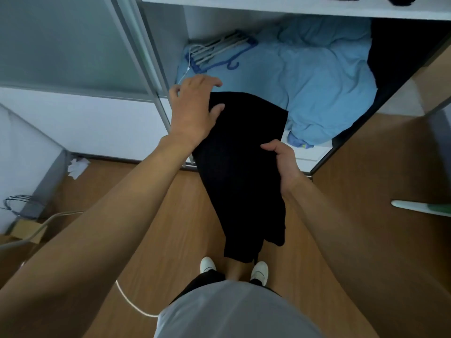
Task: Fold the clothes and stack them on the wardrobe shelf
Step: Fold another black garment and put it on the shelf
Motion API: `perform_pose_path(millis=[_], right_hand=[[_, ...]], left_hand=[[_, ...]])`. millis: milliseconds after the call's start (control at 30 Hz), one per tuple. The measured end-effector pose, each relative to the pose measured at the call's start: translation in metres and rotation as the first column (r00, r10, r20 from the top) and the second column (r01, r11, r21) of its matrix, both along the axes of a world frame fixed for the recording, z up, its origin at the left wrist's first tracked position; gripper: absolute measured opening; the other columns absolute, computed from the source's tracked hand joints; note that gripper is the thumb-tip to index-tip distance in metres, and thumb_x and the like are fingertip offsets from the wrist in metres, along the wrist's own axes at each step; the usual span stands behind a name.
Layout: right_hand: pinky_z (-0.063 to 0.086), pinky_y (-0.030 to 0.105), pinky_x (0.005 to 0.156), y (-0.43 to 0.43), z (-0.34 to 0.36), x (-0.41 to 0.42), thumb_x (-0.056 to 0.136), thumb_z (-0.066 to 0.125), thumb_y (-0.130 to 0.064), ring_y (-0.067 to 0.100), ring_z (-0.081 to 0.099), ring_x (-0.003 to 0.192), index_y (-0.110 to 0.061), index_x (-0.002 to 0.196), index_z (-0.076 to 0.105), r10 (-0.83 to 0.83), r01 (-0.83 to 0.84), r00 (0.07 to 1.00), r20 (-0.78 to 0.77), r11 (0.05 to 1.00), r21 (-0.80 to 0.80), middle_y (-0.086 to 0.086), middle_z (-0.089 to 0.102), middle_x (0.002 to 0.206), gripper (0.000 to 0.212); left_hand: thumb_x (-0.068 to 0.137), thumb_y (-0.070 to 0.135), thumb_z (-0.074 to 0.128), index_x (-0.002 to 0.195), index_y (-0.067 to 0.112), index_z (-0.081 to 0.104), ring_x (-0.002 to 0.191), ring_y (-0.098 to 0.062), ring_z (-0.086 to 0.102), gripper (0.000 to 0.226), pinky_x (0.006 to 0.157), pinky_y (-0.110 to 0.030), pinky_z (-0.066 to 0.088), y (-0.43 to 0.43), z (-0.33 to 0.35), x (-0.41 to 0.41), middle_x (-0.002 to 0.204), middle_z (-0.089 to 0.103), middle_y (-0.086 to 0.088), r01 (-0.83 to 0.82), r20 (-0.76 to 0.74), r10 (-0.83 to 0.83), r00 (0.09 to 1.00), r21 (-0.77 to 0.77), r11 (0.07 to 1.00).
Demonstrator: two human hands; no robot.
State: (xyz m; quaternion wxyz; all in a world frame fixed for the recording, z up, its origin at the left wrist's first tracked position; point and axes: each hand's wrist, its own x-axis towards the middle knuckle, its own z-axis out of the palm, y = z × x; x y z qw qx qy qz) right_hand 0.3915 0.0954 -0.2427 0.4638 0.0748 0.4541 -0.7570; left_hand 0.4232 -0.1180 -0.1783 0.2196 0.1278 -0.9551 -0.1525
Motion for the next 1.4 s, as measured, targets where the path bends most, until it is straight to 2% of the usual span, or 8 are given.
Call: perform_pose_path(millis=[167,333,400,667,867,1000,1167,1400], right_hand=[[0.056,0.030,0.075,0.010,0.002,-0.006,0.065,0.073,-0.029,0.022,0.071,0.074,-0.010,0.080,0.082,-0.089,0.094,0.994,0.063,0.992,-0.084,0.007,0.074,0.082,0.026],[0.056,0.033,0.080,0.016,0.012,-0.010,0.066,0.074,-0.025,0.023,0.071,0.076,-0.009,0.082,0.081,-0.161,0.177,0.981,0.110,0.973,-0.147,0.006,0.072,0.084,0.024],[0.058,0.035,0.078,0.018,0.016,-0.011,0.065,0.075,-0.024,0.024,0.072,0.074,-0.009,0.084,0.081,-0.195,0.210,0.974,0.114,0.966,-0.148,0.007,0.072,0.083,0.025],[0.053,0.036,0.089,0.017,0.023,-0.010,0.079,0.069,-0.021,0.024,0.068,0.085,-0.008,0.104,0.071,-0.221,0.262,0.954,0.203,0.944,-0.200,0.007,0.068,0.093,0.028],[0.059,0.035,0.078,0.026,0.021,-0.013,0.089,0.065,-0.029,0.024,0.073,0.074,-0.010,0.081,0.082,-0.346,0.358,0.927,0.145,0.931,-0.066,0.007,0.074,0.084,0.027],[0.057,0.037,0.090,0.029,0.021,-0.022,0.096,0.056,-0.047,0.026,0.072,0.097,-0.014,0.119,0.073,-0.311,0.308,0.945,0.103,0.950,0.050,0.009,0.074,0.114,0.044],[0.045,0.041,0.109,0.038,-0.003,-0.017,0.092,0.057,-0.055,0.027,0.061,0.125,-0.014,0.132,0.065,-0.287,0.292,0.941,0.181,0.956,-0.002,0.008,0.065,0.134,0.058],[0.053,0.035,0.089,0.028,-0.035,0.012,0.089,0.072,-0.034,0.021,0.071,0.107,-0.016,0.124,0.067,-0.074,0.137,0.968,-0.238,0.956,0.258,0.005,0.075,0.115,0.040]], left_hand=[[0.075,0.046,0.082,0.148,0.018,0.036,0.144,-0.017,0.029,0.091,0.121,-0.039,0.022,0.016,-0.029,0.026,0.156,0.031,-0.001,0.049,-0.021,-0.044,0.999,0.502,0.864],[0.063,0.062,0.081,0.157,0.024,0.016,0.142,-0.020,0.039,0.121,0.119,-0.041,0.032,0.017,-0.057,0.049,0.159,0.033,-0.003,-0.154,0.169,-0.050,0.984,0.963,0.223],[0.072,0.062,0.078,0.155,0.019,0.028,0.134,-0.020,0.051,0.106,0.118,-0.040,0.035,0.009,-0.067,0.055,0.151,0.048,-0.006,-0.168,0.168,-0.181,0.969,0.986,0.014],[0.095,0.062,0.042,0.132,0.033,0.056,0.124,-0.010,0.061,0.049,0.093,-0.021,0.053,0.009,-0.085,0.060,0.131,0.067,0.009,-0.143,0.055,-0.368,0.928,0.966,-0.215],[0.089,0.050,0.065,0.127,0.027,0.068,0.122,-0.019,0.063,0.044,0.095,-0.030,0.052,0.017,-0.099,0.059,0.131,0.068,-0.002,-0.166,0.063,-0.430,0.901,0.964,-0.208],[0.084,0.025,0.078,0.129,0.011,0.061,0.109,-0.024,0.070,0.049,0.084,-0.027,0.057,0.024,-0.092,0.049,0.116,0.074,-0.007,-0.171,0.155,-0.276,0.949,0.985,-0.035],[0.089,0.019,0.074,0.119,0.011,0.063,0.091,-0.024,0.075,0.033,0.071,-0.030,0.059,0.029,-0.078,0.040,0.099,0.078,-0.007,-0.175,0.166,-0.126,0.978,0.983,-0.064],[0.090,0.020,0.073,0.120,0.013,0.062,0.095,-0.024,0.074,0.032,0.074,-0.033,0.060,0.024,-0.068,0.031,0.106,0.076,-0.008,-0.175,0.175,-0.013,0.985,0.977,-0.123]])
